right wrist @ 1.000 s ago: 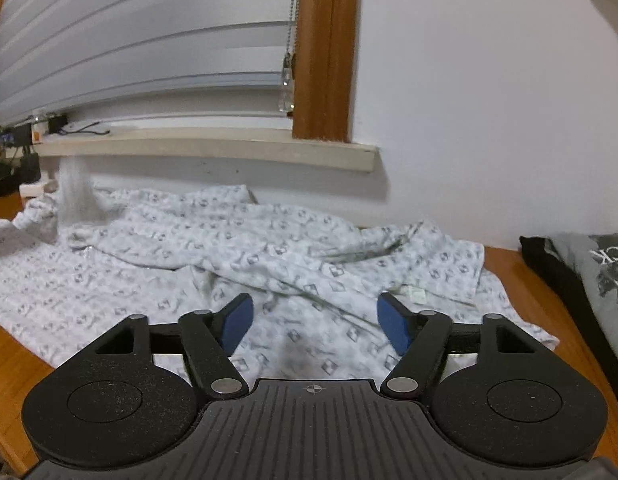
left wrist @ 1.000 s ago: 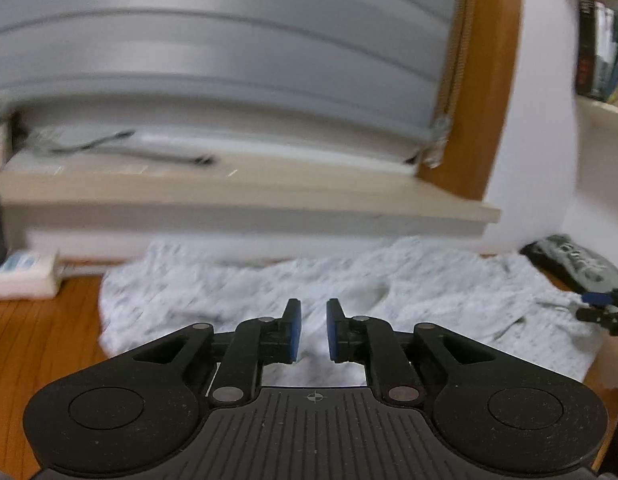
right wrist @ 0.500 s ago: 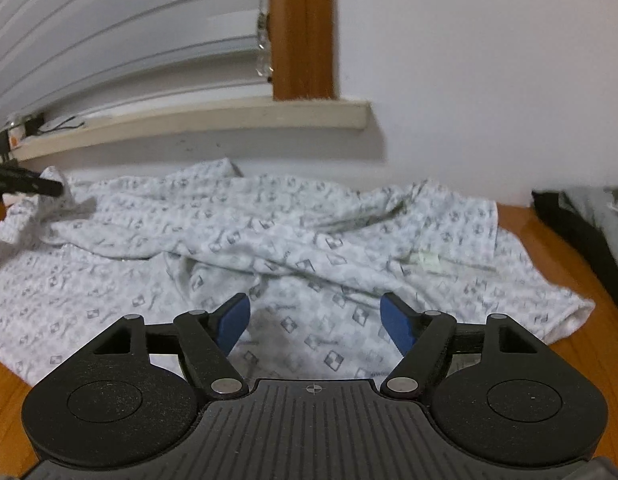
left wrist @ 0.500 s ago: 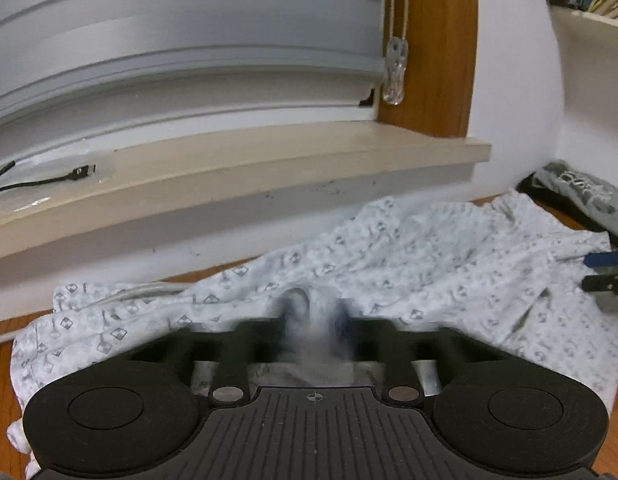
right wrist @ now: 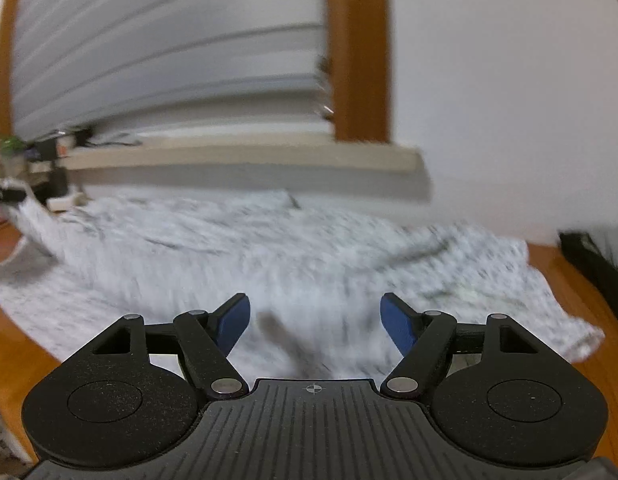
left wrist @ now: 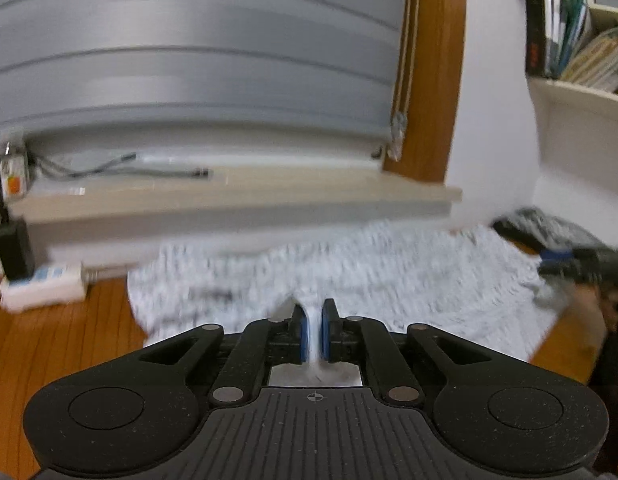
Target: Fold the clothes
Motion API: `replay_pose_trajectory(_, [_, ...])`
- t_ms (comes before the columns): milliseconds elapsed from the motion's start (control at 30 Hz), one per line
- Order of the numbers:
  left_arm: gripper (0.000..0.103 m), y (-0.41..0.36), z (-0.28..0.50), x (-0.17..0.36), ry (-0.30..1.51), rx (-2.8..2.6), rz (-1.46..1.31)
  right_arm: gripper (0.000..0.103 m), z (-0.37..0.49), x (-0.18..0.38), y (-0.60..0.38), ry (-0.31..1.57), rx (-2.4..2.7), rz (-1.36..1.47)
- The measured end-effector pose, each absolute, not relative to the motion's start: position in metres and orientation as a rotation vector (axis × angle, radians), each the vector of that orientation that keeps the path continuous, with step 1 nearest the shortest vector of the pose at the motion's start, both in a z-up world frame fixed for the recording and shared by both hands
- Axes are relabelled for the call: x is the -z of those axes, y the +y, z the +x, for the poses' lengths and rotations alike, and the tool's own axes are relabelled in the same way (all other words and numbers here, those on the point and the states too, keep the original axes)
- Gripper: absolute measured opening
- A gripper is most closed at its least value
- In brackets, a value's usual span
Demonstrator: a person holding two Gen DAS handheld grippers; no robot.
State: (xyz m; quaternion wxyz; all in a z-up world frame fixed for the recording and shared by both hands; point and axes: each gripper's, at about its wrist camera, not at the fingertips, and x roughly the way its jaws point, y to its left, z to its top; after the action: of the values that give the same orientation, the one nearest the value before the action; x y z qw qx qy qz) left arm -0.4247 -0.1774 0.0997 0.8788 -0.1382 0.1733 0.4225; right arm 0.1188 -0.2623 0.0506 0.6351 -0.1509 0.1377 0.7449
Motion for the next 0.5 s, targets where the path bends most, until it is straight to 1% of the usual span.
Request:
replay_pose_trajectory(33, [0.008,-0.181,-0.427,-0.097,0.374,-0.888,-0.289,0.072,0.113,-0.054,-0.263,0.301,-1.719,-0.345])
replay_pose_trajectory(67, [0.011,-0.181,-0.428,-0.095,0.377,-0.889,-0.296,0.072,0.107,-0.058,-0.262,0.294,-1.738,-0.348])
replay_pose_trajectory(200, [0.012,-0.180,-0.432,-0.088,0.388,-0.893,-0.321,0.072,0.085,-0.065,-0.249,0.282,-1.784,-0.374])
replay_pose_trajectory(267, [0.015,-0.180,-0.434,-0.087,0.386,-0.893,-0.328,0.072,0.075,-0.067,-0.240,0.283,-1.803,-0.386])
replay_pose_trajectory(500, [0.015,-0.189,-0.446,-0.090,0.393,-0.871,-0.342,0.072,0.015,-0.059,-0.203,0.325,-1.928,-0.457])
